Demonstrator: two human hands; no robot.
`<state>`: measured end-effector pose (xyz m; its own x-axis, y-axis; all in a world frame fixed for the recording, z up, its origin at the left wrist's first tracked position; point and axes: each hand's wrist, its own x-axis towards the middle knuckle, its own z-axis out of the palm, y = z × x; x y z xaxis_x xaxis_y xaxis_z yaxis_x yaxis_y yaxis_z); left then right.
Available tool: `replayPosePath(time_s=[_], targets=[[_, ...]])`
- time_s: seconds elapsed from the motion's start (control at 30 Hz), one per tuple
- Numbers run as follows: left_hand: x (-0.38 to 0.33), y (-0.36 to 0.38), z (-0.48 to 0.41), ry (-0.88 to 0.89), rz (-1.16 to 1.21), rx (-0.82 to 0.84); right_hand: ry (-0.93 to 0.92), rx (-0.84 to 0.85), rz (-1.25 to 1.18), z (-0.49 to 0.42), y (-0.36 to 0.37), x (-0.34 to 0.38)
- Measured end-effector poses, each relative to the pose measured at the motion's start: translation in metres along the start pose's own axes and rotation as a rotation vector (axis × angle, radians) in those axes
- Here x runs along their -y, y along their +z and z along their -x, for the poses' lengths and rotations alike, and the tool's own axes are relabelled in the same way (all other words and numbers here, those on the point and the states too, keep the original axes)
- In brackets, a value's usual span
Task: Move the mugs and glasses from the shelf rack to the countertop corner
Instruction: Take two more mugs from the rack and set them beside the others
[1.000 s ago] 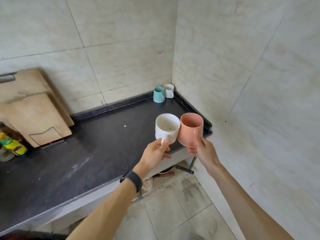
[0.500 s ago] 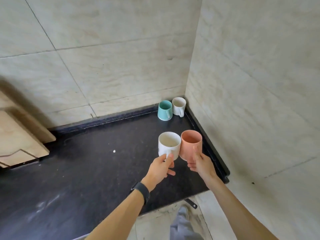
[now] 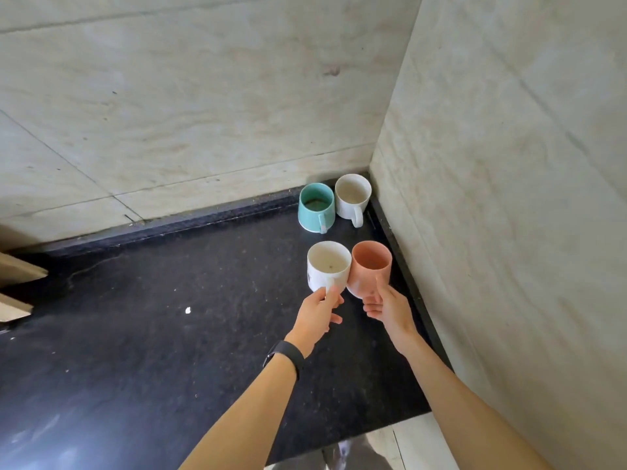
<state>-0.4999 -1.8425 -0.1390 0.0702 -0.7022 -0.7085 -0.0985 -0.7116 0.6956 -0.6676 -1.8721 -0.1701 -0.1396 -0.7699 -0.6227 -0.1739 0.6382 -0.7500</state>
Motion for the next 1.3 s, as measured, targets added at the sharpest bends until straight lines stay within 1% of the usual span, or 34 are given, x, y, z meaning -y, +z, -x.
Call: replayPosePath(time_s=[0.17, 0.4, 0.53, 0.63, 0.83, 1.0, 1.2, 1.3], targets=[[0.003, 0.007, -0.028, 0.028, -0.043, 0.061, 0.022, -0.020, -0.098, -0.029, -0.003, -0.002], [-0.001, 0.014, -0.054, 0.013, -0.177, 0.098, 0.026, 0.024, -0.141, -0.054, 0.000, 0.009], [-0.013, 0.020, -0.061, 0.018, -0.358, 0.171, 0.043, 0.058, -0.103, -0.059, 0.006, 0.020], [-0.017, 0.021, -0.064, 0.025, -0.405, 0.155, 0.057, 0.062, -0.078, -0.059, 0.008, 0.024], [-0.021, 0.008, -0.072, -0.023, -0.531, 0.150, 0.101, 0.051, -0.078, -0.059, 0.013, 0.024], [-0.017, 0.010, -0.073, -0.038, -0.473, 0.142, 0.118, 0.045, -0.079, -0.062, 0.012, 0.022], [-0.017, 0.014, -0.074, -0.033, -0.454, 0.146, 0.130, -0.010, -0.114, -0.064, 0.012, 0.019], [-0.018, 0.013, -0.072, -0.018, -0.453, 0.135, 0.128, -0.011, -0.086, -0.064, 0.009, 0.018]])
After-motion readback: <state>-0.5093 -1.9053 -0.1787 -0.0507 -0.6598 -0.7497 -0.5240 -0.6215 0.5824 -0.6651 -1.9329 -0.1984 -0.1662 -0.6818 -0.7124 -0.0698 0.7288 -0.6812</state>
